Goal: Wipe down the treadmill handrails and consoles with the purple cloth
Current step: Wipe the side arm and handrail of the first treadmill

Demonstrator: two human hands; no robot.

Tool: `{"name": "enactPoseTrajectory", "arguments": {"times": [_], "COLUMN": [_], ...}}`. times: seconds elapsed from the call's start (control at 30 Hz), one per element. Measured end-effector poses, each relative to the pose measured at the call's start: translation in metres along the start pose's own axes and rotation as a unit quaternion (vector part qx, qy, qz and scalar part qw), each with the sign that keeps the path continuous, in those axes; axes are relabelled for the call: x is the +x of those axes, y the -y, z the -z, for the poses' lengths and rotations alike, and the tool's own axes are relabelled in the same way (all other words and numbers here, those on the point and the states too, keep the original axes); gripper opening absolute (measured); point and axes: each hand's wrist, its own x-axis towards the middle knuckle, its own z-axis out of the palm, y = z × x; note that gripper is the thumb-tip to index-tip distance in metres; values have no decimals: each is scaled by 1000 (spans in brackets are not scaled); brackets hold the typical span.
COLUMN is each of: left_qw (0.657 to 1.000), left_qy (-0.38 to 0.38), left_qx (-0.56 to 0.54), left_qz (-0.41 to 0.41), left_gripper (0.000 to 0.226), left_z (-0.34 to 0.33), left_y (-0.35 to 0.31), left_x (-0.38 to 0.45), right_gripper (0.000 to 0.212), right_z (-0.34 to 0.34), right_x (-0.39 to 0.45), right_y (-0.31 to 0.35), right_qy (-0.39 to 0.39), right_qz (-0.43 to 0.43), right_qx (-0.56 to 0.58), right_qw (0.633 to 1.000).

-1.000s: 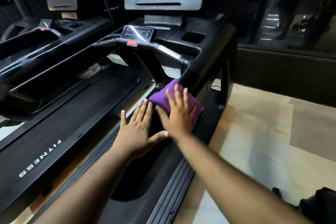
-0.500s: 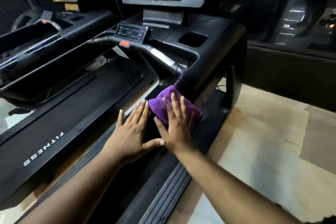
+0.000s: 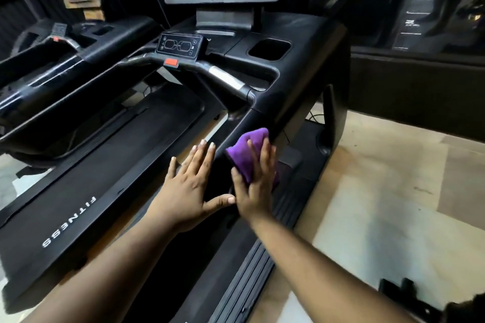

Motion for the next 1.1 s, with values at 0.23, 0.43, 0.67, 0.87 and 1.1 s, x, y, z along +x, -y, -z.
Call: {"name": "enactPoseTrajectory", "arguments": {"times": [0.23, 0.43, 0.67, 0.87, 1.1], "left_qw": [1000, 999, 998, 994, 978], "left_qy": [-5, -16, -22, -51, -139], "left_qx": [4, 37, 52, -85, -150], "left_qz": [-5, -36, -28, 51, 43], "left_gripper": [118, 119, 116, 120, 121], "left_z": [1, 1, -4, -8, -14], "left_y": [-2, 4, 35, 66, 68], "left_x": [-1, -31, -124, -173, -193], "right_gripper": [103, 83, 69, 74, 68], "right_z": [-3, -12, -5, -27, -42], "right_x": [31, -51, 20, -134, -101], "right_y": [-14, 35, 63, 109, 132], "right_qy": [-133, 18, 57, 170, 110], "right_qz": [-273, -78, -74, 84, 16], "right_qx": [176, 24, -201, -178, -250], "right_qw": [936, 997, 975, 966, 962]}}
